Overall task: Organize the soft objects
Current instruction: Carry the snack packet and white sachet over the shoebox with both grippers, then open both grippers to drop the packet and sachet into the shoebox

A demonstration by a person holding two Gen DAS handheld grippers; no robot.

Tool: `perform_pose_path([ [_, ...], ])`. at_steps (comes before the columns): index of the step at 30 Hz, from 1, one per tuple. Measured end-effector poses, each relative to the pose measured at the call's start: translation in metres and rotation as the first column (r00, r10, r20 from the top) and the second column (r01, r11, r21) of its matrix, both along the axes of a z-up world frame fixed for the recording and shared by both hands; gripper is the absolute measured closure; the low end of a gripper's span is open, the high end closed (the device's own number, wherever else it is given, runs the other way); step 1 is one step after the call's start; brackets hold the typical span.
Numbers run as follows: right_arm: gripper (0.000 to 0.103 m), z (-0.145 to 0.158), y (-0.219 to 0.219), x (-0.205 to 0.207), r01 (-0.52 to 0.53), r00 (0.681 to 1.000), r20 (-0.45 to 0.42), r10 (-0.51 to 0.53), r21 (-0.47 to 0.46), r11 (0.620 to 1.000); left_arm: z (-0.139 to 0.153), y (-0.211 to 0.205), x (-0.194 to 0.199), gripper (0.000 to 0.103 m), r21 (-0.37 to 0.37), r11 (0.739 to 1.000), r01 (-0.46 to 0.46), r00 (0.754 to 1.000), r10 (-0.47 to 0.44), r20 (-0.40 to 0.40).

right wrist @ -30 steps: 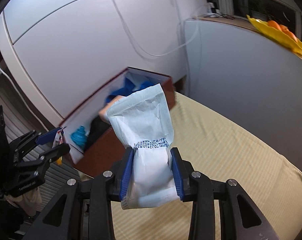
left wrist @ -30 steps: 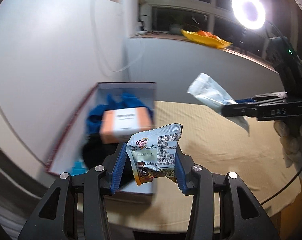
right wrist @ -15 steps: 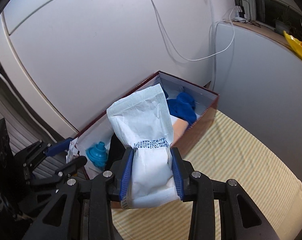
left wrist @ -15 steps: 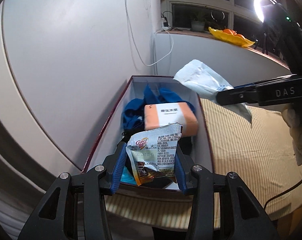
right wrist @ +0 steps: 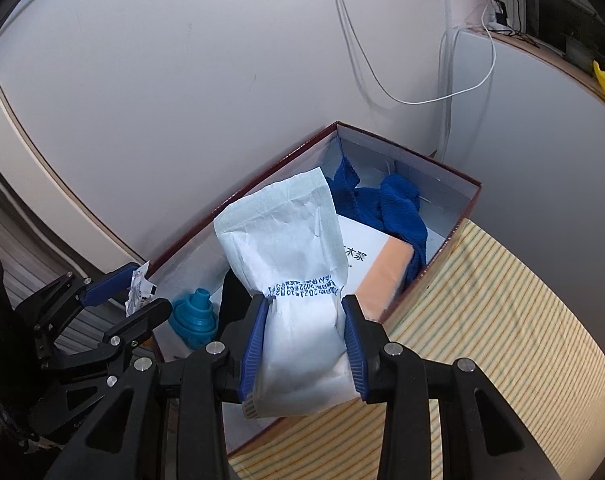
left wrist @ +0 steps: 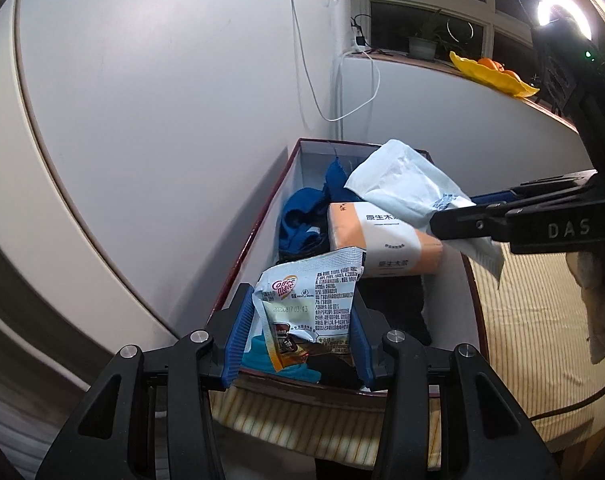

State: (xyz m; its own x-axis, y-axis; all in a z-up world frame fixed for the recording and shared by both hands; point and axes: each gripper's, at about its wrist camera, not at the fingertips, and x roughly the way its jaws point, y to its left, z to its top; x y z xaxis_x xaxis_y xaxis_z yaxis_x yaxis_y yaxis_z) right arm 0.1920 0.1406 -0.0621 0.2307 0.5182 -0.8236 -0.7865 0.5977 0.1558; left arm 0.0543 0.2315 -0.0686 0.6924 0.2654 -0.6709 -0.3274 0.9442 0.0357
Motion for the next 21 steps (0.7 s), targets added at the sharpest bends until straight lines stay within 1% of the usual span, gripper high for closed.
perform_pose_path([
  [10,0.068,-0.02,0.008,0.005,0.01,1.0,-0.008,-0.01,-0.045,0.999,-0.009,0.006,0.008,0.059,-0.005,1.0,-0.018,1.0,0.018,-0.021],
  [15,0.061,-0.022,0.009,0.004,0.011,1.0,0.005,-0.011,-0.044,0.999,-0.012,0.01,0.011,0.057,-0.013,0.999,-0.029,0.999,0.028,-0.035],
  [18,0.061,-0.021,0.01,0.005,0.01,1.0,0.009,-0.01,-0.035,0.999,-0.012,0.013,0.013,0.057,-0.017,0.999,-0.033,0.999,0.032,-0.033],
  [20,0.059,-0.021,0.012,0.006,0.014,1.0,0.003,-0.014,-0.023,1.0,-0.011,0.013,0.013,0.053,-0.016,0.999,-0.034,0.999,0.034,-0.029],
  [21,0.056,-0.021,0.012,0.007,0.019,1.0,0.002,-0.019,-0.02,1.0,-0.011,0.012,0.013,0.047,-0.017,0.999,-0.034,0.999,0.034,-0.028],
])
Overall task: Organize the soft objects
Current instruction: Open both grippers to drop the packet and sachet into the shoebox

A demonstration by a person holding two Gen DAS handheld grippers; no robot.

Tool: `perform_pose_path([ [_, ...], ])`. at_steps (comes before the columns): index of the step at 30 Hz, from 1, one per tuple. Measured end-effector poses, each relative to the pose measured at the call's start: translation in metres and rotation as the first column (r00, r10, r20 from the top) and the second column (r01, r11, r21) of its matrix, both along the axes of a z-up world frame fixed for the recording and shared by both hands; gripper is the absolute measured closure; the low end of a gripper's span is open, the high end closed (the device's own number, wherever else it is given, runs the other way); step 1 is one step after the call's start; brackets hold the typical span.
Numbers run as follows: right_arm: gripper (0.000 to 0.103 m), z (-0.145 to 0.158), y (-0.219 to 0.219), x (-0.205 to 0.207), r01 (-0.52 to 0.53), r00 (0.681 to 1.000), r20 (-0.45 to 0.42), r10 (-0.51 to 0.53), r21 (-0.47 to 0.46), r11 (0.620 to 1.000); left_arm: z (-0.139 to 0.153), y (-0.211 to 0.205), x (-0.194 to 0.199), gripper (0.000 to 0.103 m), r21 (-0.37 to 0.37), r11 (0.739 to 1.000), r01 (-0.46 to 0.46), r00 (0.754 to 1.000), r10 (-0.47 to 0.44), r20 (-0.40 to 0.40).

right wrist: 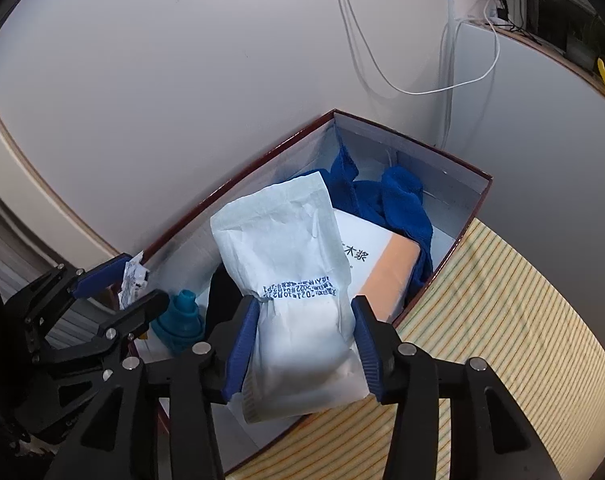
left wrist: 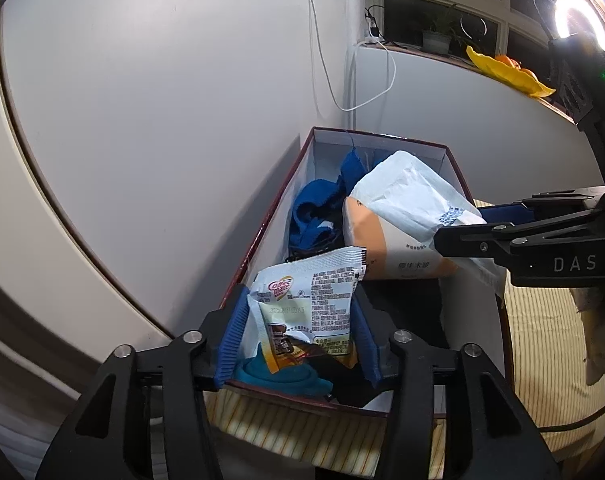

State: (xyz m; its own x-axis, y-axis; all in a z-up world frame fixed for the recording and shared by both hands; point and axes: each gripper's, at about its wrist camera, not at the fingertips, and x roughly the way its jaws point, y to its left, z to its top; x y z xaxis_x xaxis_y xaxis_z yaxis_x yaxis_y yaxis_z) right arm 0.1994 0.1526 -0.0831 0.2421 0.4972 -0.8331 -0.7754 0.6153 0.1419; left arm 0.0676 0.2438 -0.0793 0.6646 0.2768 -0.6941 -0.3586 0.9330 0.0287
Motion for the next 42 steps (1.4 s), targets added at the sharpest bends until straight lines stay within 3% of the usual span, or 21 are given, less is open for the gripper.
perform_pose_path([
  [1,0.054,0.0,0.0,-0.001,0.0,1.0,-0.003,0.0,0.002,1.0,0.001,0.0,0.0,0.04,-0.004,1.0,0.002,1.0,-0.002,0.004],
  [3,0.052,-0.001,0.001,0.001,-0.003,1.0,-0.012,0.003,0.005,1.0,0.002,0.0,0.001,0.034,-0.007,1.0,0.006,1.0,-0.006,0.008],
  [15,0.047,0.011,-0.016,-0.001,0.021,1.0,-0.017,-0.02,0.055,0.998,0.007,-0.001,-0.001,0.034,-0.03,1.0,-0.004,1.0,0.005,0.022],
  [24,0.047,0.023,-0.055,-0.022,0.044,0.999,0.016,-0.046,0.113,0.993,0.016,-0.015,-0.021,0.034,-0.039,0.999,-0.008,0.998,0.01,0.062],
  [31,0.045,0.039,-0.094,-0.054,0.071,0.993,0.079,-0.088,0.19,0.979,0.027,-0.036,-0.04,0.034,-0.032,0.999,-0.008,0.994,0.011,0.107],
  [42,0.032,0.056,-0.126,-0.118,0.07,0.96,0.251,-0.122,0.204,0.976,0.041,-0.06,-0.079,0.034,-0.056,0.998,-0.024,0.983,0.034,0.178],
])
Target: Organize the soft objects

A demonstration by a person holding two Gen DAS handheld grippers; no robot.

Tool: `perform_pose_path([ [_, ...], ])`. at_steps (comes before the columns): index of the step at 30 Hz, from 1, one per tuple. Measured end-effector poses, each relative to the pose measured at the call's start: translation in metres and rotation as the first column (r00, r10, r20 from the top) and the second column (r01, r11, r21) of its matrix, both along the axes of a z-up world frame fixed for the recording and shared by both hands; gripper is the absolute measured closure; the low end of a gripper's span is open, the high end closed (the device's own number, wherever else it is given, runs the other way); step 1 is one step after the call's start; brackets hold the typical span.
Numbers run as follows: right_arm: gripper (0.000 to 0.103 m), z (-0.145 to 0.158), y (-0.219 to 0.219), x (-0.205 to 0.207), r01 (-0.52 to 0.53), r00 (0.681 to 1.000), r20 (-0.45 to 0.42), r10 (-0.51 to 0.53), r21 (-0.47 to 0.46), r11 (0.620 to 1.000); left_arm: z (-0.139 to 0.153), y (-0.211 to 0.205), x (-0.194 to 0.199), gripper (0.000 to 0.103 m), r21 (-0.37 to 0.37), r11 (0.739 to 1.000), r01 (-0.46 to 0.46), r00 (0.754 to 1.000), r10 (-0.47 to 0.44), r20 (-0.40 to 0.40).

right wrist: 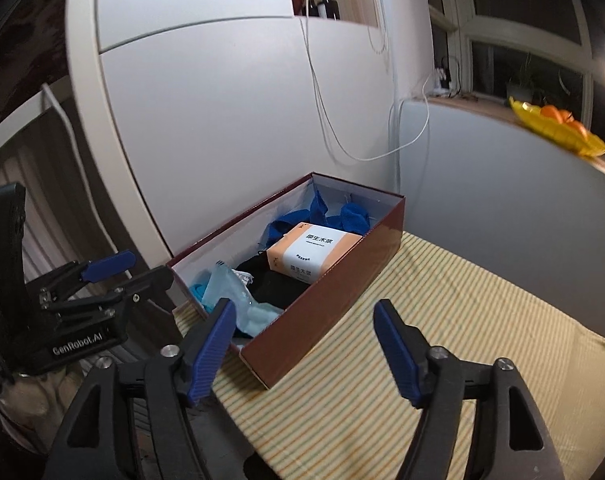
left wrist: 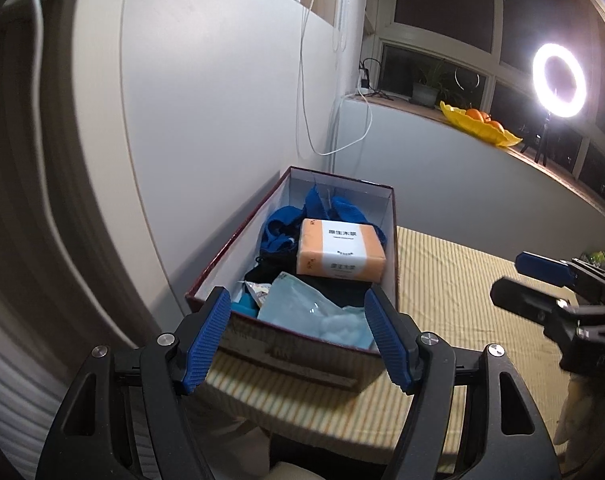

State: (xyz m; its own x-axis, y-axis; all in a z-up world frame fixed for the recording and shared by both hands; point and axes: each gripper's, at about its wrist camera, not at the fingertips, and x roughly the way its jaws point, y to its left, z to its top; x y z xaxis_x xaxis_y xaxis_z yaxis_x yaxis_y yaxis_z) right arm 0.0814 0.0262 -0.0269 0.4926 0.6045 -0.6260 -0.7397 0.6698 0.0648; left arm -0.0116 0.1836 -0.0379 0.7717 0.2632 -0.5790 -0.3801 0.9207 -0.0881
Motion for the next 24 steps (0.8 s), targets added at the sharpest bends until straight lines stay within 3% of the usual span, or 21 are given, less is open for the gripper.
perform_pose_path([
  [5,0.028,0.0,-0.016,-0.025,0.038,0.997,0.07,-0.038,-0.006,0.999,0.001,-0.01,-0.013,0.03,0.012,1.0,-0.008,1.0,0.008,0.008],
  [9,0.026,-0.006,-0.028,-0.029,0.051,0.998,0.036,-0.052,0.007,0.999,-0.001,-0.019,-0.018,0.03,0.019,1.0,0.0,1.0,0.0,0.005],
  [24,0.025,-0.009,-0.037,-0.033,0.072,0.997,0.039,-0.072,-0.004,0.997,0.002,-0.022,-0.02,0.03,0.024,1.0,0.003,1.0,-0.003,0.013],
])
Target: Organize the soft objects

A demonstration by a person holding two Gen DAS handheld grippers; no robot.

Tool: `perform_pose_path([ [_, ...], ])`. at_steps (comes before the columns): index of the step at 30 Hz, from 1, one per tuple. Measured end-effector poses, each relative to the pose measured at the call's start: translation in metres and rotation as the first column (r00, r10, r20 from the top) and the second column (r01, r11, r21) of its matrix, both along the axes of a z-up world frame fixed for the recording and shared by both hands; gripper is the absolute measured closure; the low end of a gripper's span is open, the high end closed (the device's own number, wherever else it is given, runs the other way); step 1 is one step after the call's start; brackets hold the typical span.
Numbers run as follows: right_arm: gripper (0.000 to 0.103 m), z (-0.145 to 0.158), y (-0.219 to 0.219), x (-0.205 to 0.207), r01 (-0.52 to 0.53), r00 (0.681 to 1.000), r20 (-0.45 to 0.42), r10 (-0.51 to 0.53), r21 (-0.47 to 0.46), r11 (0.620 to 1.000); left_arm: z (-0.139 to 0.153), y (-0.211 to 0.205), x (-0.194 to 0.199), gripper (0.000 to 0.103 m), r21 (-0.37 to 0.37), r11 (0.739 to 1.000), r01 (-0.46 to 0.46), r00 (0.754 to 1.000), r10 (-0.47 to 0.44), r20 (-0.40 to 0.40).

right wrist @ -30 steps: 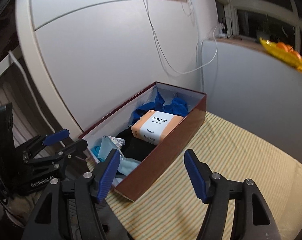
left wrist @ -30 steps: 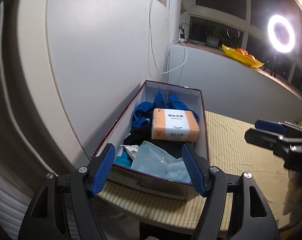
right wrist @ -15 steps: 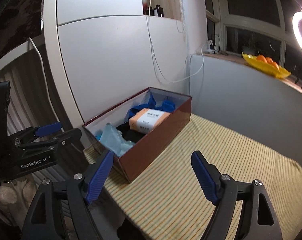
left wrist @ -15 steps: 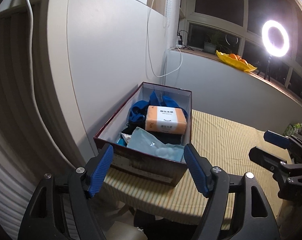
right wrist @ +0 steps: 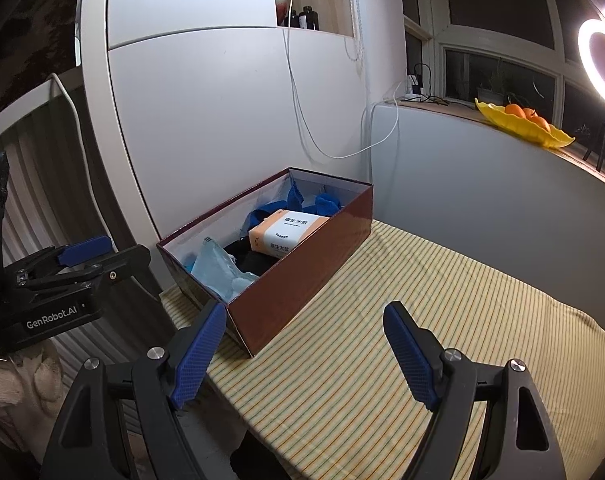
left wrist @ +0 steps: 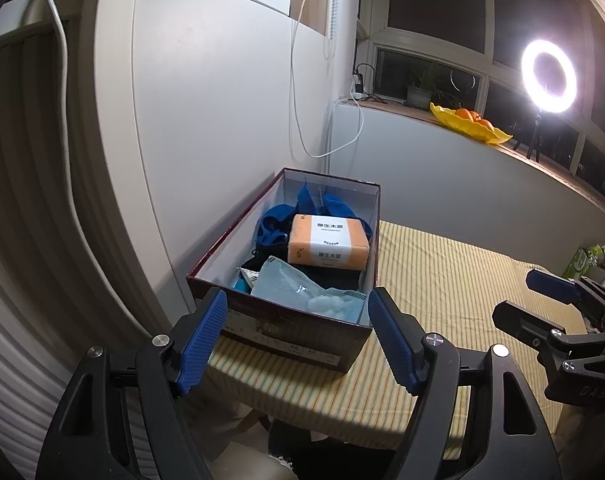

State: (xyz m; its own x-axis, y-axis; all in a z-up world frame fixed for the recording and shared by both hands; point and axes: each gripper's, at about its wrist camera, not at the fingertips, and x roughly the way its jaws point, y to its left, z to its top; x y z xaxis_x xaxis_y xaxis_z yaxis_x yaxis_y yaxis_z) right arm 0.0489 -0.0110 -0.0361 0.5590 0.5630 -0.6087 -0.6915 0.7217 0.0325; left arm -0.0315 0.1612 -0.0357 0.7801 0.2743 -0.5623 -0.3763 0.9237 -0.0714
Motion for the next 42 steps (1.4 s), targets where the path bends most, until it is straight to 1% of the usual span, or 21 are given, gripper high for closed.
perform_pose_path([
  [29,0.025,-0.004,-0.004,-0.003,-0.002,1.0,-0.007,0.002,-0.003,1.0,0.001,-0.005,-0.002,0.03,0.002,1.0,0.008,1.0,-0.008,-0.006],
  [42,0.025,-0.01,-0.009,-0.001,0.008,1.0,-0.021,-0.009,-0.004,1.0,0.002,-0.008,-0.001,0.03,0.001,1.0,0.03,0.999,-0.03,-0.01],
])
